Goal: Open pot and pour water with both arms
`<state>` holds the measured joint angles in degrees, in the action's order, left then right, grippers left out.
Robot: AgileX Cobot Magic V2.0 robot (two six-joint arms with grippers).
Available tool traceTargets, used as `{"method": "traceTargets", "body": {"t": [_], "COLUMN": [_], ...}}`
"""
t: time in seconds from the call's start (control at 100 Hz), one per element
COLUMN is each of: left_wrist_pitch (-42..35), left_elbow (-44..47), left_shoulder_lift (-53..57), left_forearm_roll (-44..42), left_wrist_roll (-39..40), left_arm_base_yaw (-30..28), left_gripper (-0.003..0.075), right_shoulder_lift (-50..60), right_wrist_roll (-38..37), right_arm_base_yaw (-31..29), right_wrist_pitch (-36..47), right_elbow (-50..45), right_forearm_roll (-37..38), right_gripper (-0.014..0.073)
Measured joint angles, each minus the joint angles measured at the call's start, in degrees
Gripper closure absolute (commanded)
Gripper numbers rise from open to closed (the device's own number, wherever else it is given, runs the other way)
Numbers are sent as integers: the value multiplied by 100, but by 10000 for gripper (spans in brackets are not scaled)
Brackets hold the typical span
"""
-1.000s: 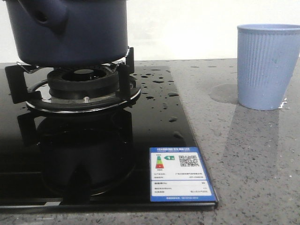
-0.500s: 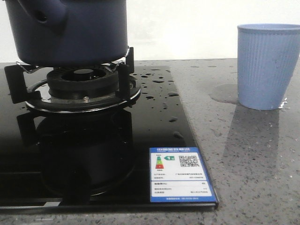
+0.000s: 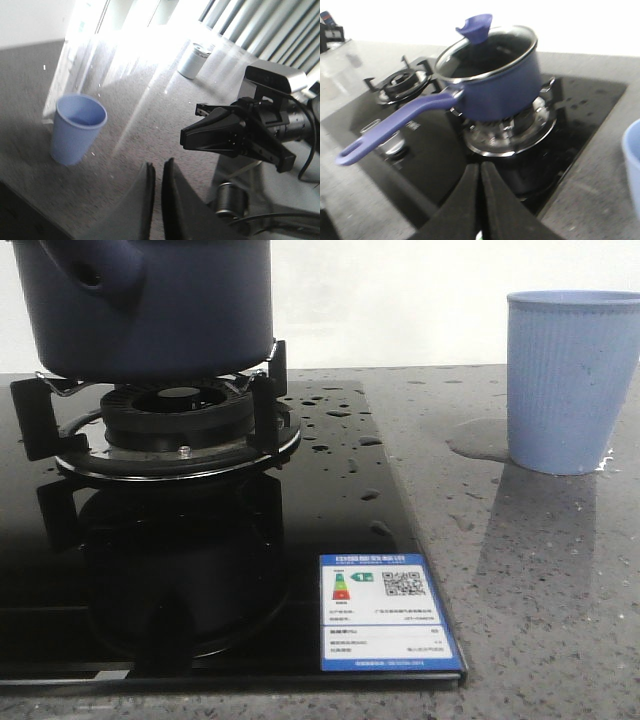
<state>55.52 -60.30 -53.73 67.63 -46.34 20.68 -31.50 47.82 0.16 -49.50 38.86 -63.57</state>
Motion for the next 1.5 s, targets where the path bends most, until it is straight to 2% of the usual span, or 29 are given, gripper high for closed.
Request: {"method": "traceTargets", "body": {"t": [0.04, 0.1, 0.16, 0.21, 0.25, 0.29, 0.34, 0.39, 0.5, 0.63, 0.74, 0.86, 0.97, 1.09, 1.18, 1.28, 1.5], "left_wrist_pitch": [0, 4, -113, -309, -520, -700, -953, -1158, -1550, -1814, -1444, -609, -156, -167, -167, -255, -822], "left_elbow": [-58, -119, -141, -155, -155, -159, -159, -159, -159, -159, -159, -169, -173, -173, -183, -187, -187], "left_shoulder_lift": [-61, -131, -153, -165, -176, -176, -188, -211, -326, -557, -880, -1289, -1584, -1729, -1823, -1959, -2270], "left_forearm_roll": [11, -2, -119, -312, -536, -727, -983, -1217, -1257, -141, 1092, 1833, 1906, 1895, 1883, 1870, 1664], "left_wrist_roll": [-298, -647, -902, -1004, -1054, -1070, -1103, -1136, -1549, -2184, -2697, -3006, -3369, -4152, -4632, -4791, -5250], "left_arm_base_yaw": [0, 0, 0, 0, 0, 0, 0, 0, 0, -187, -639, -1281, -1750, -1908, -1922, -1911, -1696], "left_gripper": [540, 368, 202, 115, 92, 105, 147, 194, 265, 281, 281, 281, 281, 252, 158, 63, 60], "right_shoulder_lift": [0, 0, 0, 0, 0, 0, 0, 0, 0, 0, 0, 0, 0, 0, 0, 0, 0], "right_wrist_roll": [41, 63, 80, 94, 107, 107, 111, 120, 135, 134, 134, 134, 134, 134, 134, 147, 147], "right_arm_base_yaw": [0, 0, 0, 0, 0, 0, 0, 0, 0, 0, 0, 0, 25, 132, 165, 173, 209], "right_wrist_pitch": [100, 237, 372, 461, 525, 601, 692, 759, 839, 863, 866, 866, 866, 866, 866, 866, 866], "right_elbow": [0, 0, 0, 0, 0, 0, 0, 0, 0, 0, 0, 0, 0, 0, 0, 0, 0], "right_forearm_roll": [-15, -30, -34, -34, -54, -57, -61, -71, -75, -75, -75, -64, 11, 78, 90, 117, 295], "right_gripper": [606, 522, 376, 241, 131, 41, -31, -66, -59, -59, -59, -59, -59, -59, -59, -59, -59]}}
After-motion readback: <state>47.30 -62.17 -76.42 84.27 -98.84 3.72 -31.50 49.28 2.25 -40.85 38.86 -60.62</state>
